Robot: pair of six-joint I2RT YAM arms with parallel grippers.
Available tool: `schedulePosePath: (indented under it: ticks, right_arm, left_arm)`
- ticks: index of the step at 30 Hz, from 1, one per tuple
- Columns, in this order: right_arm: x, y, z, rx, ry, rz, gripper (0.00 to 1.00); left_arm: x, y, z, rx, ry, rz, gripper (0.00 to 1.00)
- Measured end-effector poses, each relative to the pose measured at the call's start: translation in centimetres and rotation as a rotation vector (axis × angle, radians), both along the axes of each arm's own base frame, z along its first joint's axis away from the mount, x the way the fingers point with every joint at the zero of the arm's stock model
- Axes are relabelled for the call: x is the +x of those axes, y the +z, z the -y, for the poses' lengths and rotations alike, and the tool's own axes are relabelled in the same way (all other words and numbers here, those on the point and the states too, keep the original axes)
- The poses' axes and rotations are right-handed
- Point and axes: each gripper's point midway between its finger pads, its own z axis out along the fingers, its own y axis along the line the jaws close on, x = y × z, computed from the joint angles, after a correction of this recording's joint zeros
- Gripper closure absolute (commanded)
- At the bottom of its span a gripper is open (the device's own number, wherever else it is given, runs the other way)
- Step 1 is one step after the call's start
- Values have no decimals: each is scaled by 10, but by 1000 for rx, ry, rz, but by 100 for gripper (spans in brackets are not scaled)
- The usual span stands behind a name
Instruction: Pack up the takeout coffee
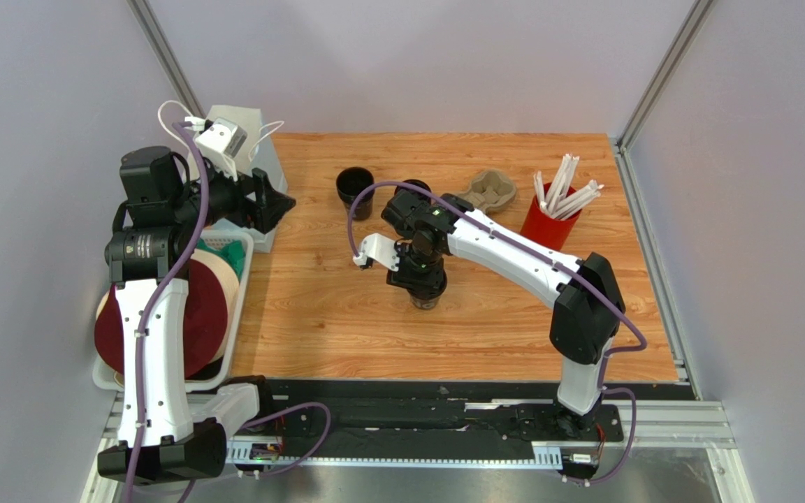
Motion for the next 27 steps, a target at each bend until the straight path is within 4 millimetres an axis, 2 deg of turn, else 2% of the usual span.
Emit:
schedulePosePath:
  ticks: [3,9,14,16,20,24,27]
  right_arm:
    - [0,3,0,6,0,4,70]
    - [0,3,0,6,0,5,71]
    - [-1,10,1,19,0,16,67]
    - [2,24,2,48,-10,40,58]
    - [9,70,7,161,-51,113,44]
    - [19,125,36,312,-159,192,39]
    - [23,148,61,410,-255,227,39]
  left_arm:
    - [0,0,0,-1,0,0,12]
    - [0,0,-1,-1,1,0,12]
    - [0,1,2,-9,-12,4,12]
    - [0,1,4,-20,-27,-2,12]
    - [5,-4,10,-50,-65,-34,12]
    - [11,-14,21,-65,-113,-77,12]
    - [9,-22,41,-52,-182,-98,11]
